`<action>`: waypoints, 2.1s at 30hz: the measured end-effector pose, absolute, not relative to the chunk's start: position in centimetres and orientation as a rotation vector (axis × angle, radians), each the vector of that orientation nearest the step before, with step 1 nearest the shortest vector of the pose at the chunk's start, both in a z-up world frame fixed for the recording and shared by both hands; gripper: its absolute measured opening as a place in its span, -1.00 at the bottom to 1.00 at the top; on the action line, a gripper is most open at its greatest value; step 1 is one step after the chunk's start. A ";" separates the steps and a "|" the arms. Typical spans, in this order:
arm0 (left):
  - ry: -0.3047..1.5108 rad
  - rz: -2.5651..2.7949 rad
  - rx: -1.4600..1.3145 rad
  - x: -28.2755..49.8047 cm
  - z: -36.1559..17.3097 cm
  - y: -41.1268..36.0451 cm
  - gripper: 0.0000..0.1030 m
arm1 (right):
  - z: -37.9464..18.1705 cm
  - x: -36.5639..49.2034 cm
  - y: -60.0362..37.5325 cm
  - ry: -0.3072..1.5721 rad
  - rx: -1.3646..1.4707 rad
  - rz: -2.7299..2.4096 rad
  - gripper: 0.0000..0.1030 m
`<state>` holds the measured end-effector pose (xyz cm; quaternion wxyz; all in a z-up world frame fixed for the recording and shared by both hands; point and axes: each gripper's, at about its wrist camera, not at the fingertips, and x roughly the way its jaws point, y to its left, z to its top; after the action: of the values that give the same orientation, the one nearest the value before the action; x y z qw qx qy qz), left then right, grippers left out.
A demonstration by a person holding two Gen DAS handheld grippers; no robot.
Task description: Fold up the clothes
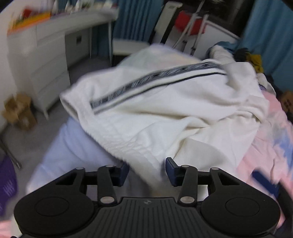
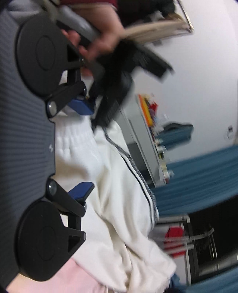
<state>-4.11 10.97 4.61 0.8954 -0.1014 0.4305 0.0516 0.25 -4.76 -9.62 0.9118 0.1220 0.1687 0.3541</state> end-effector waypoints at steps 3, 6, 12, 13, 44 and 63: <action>0.846 0.105 -0.233 -6.6 5.7 11.9 0.16 | -8.5 1.1 -7.4 0.341 0.331 0.686 0.59; 0.812 0.107 -0.271 -8.0 7.1 11.0 0.19 | -7.5 2.3 -10.3 0.339 0.434 0.631 0.59; 0.657 0.118 -0.211 -7.8 9.3 7.8 0.39 | -9.2 6.4 -16.5 0.409 0.697 0.541 0.61; 0.630 0.110 -0.191 -7.5 9.3 7.1 0.42 | -9.6 7.1 -17.6 0.424 0.744 0.525 0.61; 0.629 -0.041 -0.200 9.8 -7.5 2.3 0.45 | -21.7 30.9 -23.4 0.767 1.432 0.094 -0.08; 0.507 -0.296 -0.434 9.6 -5.7 3.2 0.46 | 0.5 22.5 -29.7 0.320 0.581 -0.008 -0.82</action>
<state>9.61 3.22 -5.73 0.9340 -0.2124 0.2481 -0.1447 22.51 -29.74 0.49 0.9455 0.2851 0.1571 -0.0039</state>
